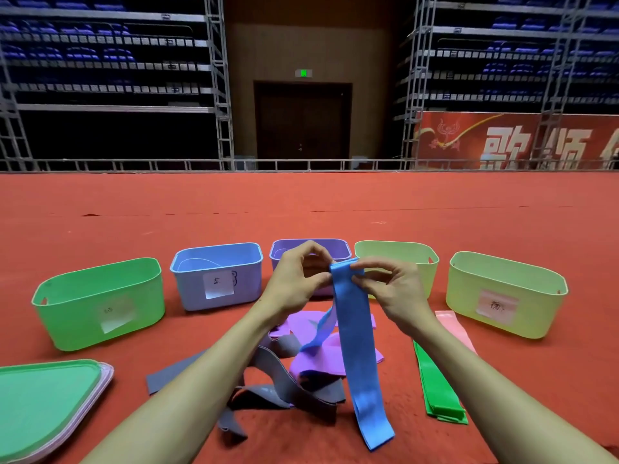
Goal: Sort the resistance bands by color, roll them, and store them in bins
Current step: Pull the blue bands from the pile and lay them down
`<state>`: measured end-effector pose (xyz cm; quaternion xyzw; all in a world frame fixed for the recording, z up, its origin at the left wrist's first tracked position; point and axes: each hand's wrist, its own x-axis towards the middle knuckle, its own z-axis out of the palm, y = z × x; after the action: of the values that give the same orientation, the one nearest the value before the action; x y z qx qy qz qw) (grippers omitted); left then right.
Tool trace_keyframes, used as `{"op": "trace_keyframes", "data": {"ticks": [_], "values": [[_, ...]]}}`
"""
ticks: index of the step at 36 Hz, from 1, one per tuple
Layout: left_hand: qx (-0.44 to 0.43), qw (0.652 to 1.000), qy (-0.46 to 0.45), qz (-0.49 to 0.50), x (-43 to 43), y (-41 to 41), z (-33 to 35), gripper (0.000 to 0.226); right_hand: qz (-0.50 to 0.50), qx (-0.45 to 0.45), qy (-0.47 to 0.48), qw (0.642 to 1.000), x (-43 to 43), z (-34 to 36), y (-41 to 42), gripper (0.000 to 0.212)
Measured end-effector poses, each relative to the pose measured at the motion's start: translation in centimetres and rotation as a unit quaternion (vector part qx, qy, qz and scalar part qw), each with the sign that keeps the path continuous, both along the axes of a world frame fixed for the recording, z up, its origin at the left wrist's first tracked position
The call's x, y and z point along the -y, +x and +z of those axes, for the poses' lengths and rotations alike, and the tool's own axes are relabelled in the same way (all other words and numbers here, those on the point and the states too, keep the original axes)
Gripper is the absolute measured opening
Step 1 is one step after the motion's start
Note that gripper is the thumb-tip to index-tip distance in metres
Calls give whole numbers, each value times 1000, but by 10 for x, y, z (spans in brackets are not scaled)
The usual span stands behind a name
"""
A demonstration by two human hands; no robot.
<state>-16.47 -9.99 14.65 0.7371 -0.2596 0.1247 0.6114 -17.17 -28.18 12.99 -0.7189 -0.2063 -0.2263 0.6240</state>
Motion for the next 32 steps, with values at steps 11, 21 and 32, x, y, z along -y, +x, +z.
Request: {"op": "trace_keyframes", "data": {"ticks": [11,21,32], "values": [[0,1000,-6,-8,3,-12,2,19,-15,27,-7,999,-1,0,-3,40],[62,996,26,58,11,-12,-2,18,-20,66,-38,997,0,-4,-2,43],[91,994,38,56,8,-12,3,24,31,25,17,999,-1,-5,0,32]]}}
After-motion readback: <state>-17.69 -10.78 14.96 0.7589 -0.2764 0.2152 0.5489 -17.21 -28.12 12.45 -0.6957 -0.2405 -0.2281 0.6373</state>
